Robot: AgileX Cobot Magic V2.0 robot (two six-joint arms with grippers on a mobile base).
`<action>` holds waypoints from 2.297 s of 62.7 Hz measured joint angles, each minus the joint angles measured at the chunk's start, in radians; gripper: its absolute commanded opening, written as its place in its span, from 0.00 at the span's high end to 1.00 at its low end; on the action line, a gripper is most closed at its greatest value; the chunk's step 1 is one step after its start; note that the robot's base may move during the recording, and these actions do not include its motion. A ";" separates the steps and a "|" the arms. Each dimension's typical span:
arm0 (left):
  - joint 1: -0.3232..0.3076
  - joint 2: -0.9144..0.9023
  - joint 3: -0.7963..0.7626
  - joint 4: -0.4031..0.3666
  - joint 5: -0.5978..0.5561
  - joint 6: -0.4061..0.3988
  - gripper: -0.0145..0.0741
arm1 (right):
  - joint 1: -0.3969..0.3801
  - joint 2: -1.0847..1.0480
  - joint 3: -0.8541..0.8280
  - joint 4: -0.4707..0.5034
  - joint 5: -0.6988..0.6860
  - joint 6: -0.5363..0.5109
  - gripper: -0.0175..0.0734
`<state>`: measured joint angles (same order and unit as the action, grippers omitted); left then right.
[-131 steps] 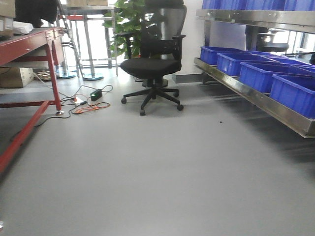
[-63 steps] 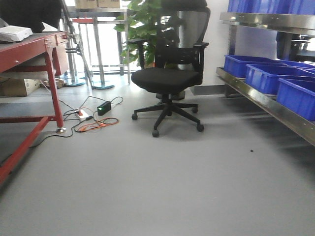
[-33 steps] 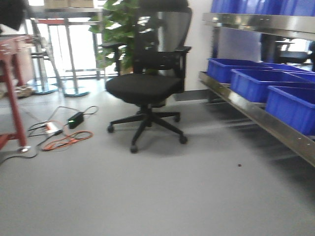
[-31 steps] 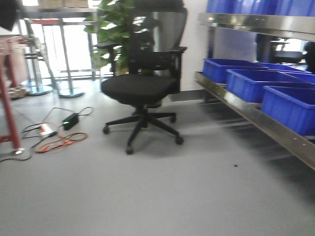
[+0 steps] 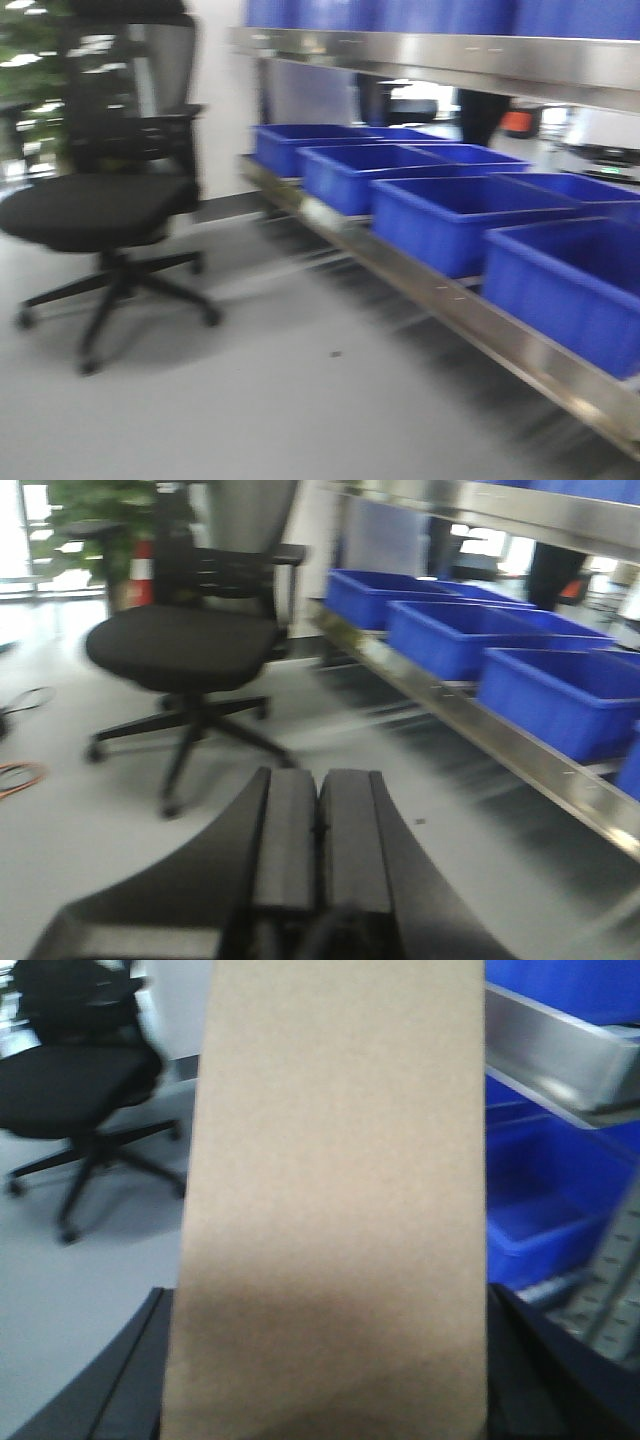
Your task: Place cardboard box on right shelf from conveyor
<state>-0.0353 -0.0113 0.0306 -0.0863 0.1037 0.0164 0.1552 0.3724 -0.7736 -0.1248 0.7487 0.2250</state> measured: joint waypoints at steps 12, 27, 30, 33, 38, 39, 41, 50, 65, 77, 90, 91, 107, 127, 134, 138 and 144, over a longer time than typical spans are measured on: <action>0.000 0.000 0.000 0.000 0.000 0.000 0.97 | 0.000 0.000 0.000 0.000 0.000 0.000 0.56; 0.000 0.000 0.000 0.000 0.000 0.000 0.97 | 0.000 0.000 0.000 0.000 0.000 0.000 0.56; 0.000 0.000 0.000 0.000 0.000 0.000 0.97 | 0.000 0.000 0.000 0.000 0.000 0.000 0.56; 0.000 0.000 0.000 0.000 0.000 0.000 0.97 | 0.000 0.000 0.000 0.000 0.000 0.000 0.56; 0.000 0.000 0.000 0.000 0.000 0.000 0.97 | 0.000 0.000 0.000 0.000 0.000 0.000 0.56; 0.000 0.000 0.000 0.000 0.000 0.000 0.97 | 0.000 0.000 0.000 0.000 0.000 0.000 0.56; 0.000 0.000 0.000 0.000 0.000 0.000 0.97 | 0.000 0.000 0.000 0.000 0.000 0.000 0.56; 0.000 0.000 0.000 0.000 0.000 0.000 0.97 | 0.000 0.000 0.000 0.000 0.000 0.000 0.56; 0.000 0.000 0.000 0.000 0.000 0.000 0.97 | 0.000 0.000 0.000 0.000 0.000 0.000 0.56; 0.000 0.000 0.000 0.000 0.000 0.000 0.97 | 0.000 0.000 0.000 0.000 0.000 0.000 0.56; 0.000 0.000 0.000 0.000 0.000 0.000 0.97 | 0.000 0.000 0.000 0.000 0.000 0.000 0.56; 0.000 0.000 0.000 0.000 0.000 0.000 0.97 | 0.000 0.000 0.000 0.000 0.000 0.000 0.56; 0.000 0.000 0.000 0.000 0.000 0.000 0.97 | 0.000 0.000 0.000 0.000 0.000 0.000 0.56; 0.000 0.000 0.000 0.000 0.000 0.000 0.97 | 0.000 0.000 0.000 0.000 0.000 0.000 0.56; 0.000 0.000 0.000 0.000 0.000 0.000 0.97 | 0.000 0.000 0.000 0.000 0.000 0.000 0.56; 0.000 0.000 0.000 0.000 0.000 0.000 0.97 | 0.000 0.000 0.000 0.000 0.000 0.000 0.56; 0.000 0.000 0.000 0.000 0.000 0.000 0.97 | 0.000 0.000 0.000 0.000 0.000 0.000 0.56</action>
<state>-0.0353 -0.0113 0.0306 -0.0863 0.1037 0.0164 0.1552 0.3724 -0.7736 -0.1248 0.7487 0.2250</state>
